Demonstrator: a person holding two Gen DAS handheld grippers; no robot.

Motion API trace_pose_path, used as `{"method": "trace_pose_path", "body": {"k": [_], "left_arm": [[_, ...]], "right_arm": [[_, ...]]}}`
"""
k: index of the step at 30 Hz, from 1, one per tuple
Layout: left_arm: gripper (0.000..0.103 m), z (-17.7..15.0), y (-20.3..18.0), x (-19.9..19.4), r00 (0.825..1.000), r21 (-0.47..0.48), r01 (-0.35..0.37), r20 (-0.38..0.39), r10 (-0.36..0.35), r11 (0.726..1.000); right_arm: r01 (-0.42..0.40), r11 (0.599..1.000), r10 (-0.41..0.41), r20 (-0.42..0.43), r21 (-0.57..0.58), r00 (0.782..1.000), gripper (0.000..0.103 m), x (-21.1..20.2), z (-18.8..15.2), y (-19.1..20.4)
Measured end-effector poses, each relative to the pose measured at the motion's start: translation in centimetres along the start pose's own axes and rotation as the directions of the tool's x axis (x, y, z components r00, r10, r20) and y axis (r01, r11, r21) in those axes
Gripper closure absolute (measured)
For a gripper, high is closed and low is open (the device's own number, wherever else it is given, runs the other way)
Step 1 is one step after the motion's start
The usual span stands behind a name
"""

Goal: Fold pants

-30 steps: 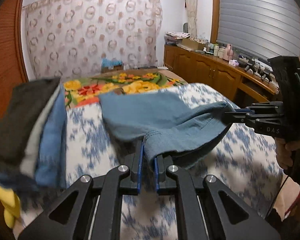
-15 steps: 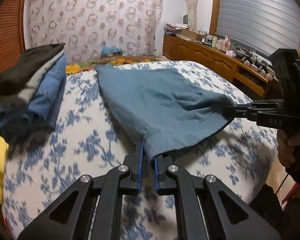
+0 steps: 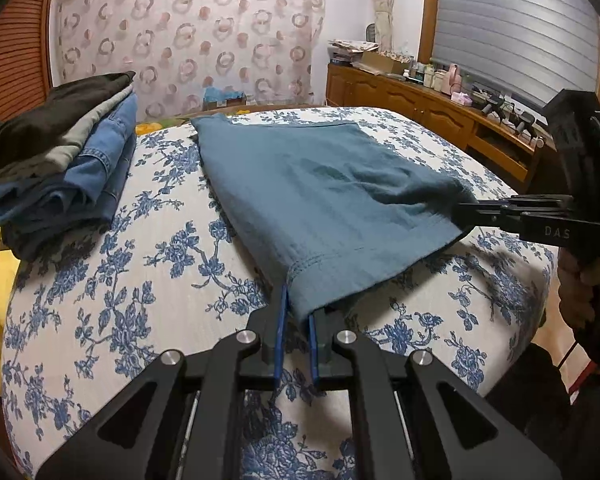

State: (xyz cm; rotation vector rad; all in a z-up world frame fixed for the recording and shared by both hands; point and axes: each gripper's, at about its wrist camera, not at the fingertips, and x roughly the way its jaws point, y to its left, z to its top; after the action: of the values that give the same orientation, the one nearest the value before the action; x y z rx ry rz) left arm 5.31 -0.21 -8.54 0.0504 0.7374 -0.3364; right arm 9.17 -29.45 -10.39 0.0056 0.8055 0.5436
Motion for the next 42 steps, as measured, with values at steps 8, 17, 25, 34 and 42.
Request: {"method": "trace_pose_path", "body": {"k": [8,17,25,34,42], "left_arm": [[0.097,-0.9,-0.2,0.6,1.000,0.000,-0.009,-0.020,0.009,1.000],[0.090,-1.0,-0.5,1.2,0.999,0.000,-0.032,-0.031,0.031,1.000],[0.089,-0.6,-0.3,1.4,0.999,-0.009,-0.025,-0.027,0.025,1.000],[0.095,-0.1,0.0,0.7,1.000,-0.013,0.000,0.010,0.001,1.000],[0.095,0.7,0.5,-1.2,0.997,-0.025,0.010,0.071,-0.008,1.000]], "right_arm": [[-0.001,1.000,0.001,-0.005,0.014,1.000,0.096,0.1,-0.8,-0.2],[0.027,0.999,-0.027,-0.006,0.018,1.000,0.087,0.6,-1.7,-0.6],[0.029,1.000,-0.030,0.013,0.009,0.999,0.077,0.9,-1.6,-0.4],[0.012,1.000,-0.012,0.022,0.001,1.000,0.091,0.8,-1.2,-0.4],[-0.009,1.000,0.009,0.055,-0.012,0.998,0.093,-0.6,-0.6,0.4]]}}
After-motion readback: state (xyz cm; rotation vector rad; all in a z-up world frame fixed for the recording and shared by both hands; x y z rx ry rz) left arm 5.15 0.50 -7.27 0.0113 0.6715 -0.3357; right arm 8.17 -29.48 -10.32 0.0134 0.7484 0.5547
